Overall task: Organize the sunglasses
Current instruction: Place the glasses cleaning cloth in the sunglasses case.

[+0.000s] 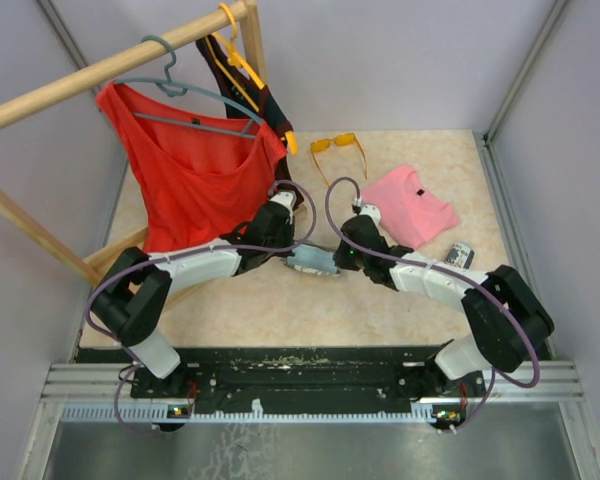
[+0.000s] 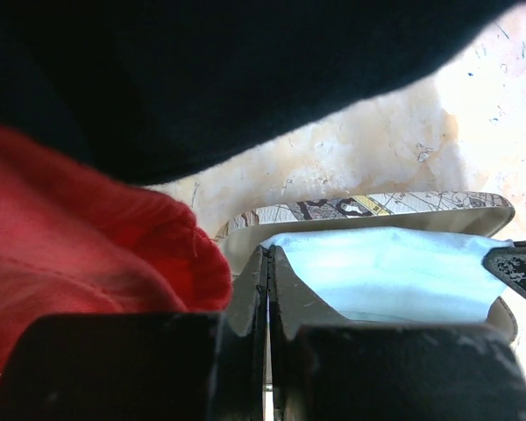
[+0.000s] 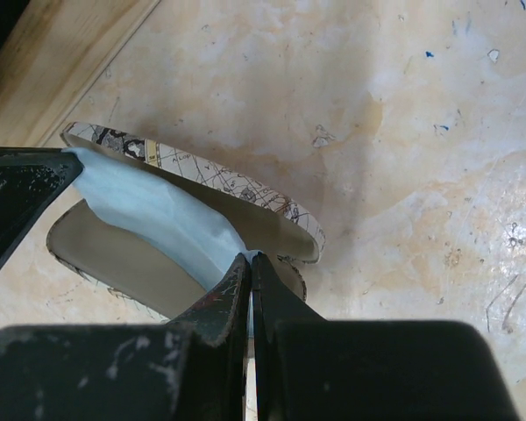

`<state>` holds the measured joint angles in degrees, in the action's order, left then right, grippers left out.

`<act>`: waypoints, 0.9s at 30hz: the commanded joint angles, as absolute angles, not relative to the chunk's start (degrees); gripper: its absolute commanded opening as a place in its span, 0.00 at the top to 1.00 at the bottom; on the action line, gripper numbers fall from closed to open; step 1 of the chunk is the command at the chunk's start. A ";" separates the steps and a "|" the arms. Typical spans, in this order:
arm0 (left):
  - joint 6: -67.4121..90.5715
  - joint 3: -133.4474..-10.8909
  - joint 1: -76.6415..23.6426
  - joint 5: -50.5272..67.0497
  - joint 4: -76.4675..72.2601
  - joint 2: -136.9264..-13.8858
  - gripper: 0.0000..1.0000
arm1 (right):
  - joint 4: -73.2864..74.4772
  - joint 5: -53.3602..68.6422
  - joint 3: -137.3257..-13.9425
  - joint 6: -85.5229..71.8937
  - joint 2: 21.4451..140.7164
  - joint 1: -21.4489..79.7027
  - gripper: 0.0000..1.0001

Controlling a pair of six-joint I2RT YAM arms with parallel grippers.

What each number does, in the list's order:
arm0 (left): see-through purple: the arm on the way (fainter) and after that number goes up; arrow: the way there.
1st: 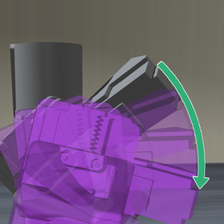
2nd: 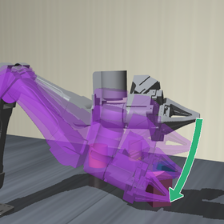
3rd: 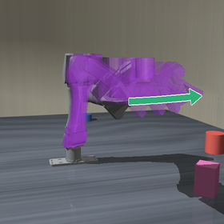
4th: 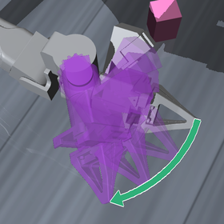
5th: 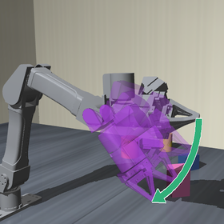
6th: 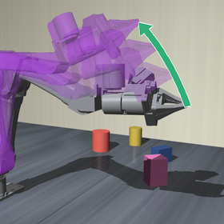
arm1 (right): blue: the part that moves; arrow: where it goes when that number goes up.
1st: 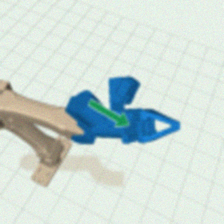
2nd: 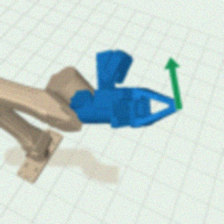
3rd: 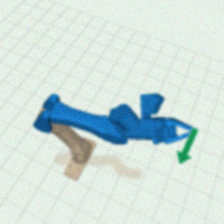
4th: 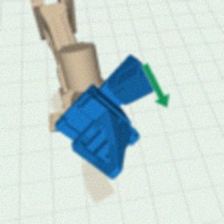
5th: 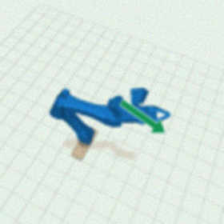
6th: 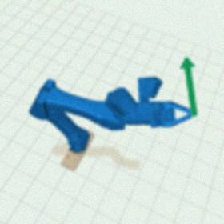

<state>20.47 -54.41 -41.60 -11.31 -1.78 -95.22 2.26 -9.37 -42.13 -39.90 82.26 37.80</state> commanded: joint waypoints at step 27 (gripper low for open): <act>19.57 -55.89 -39.64 -9.93 -5.71 -98.05 1.00 | -2.19 -11.44 -45.41 -38.66 84.67 36.46 1.00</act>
<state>20.40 -54.43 -40.21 -10.50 -4.10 -97.06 0.36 -10.17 -42.15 -39.00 83.81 37.19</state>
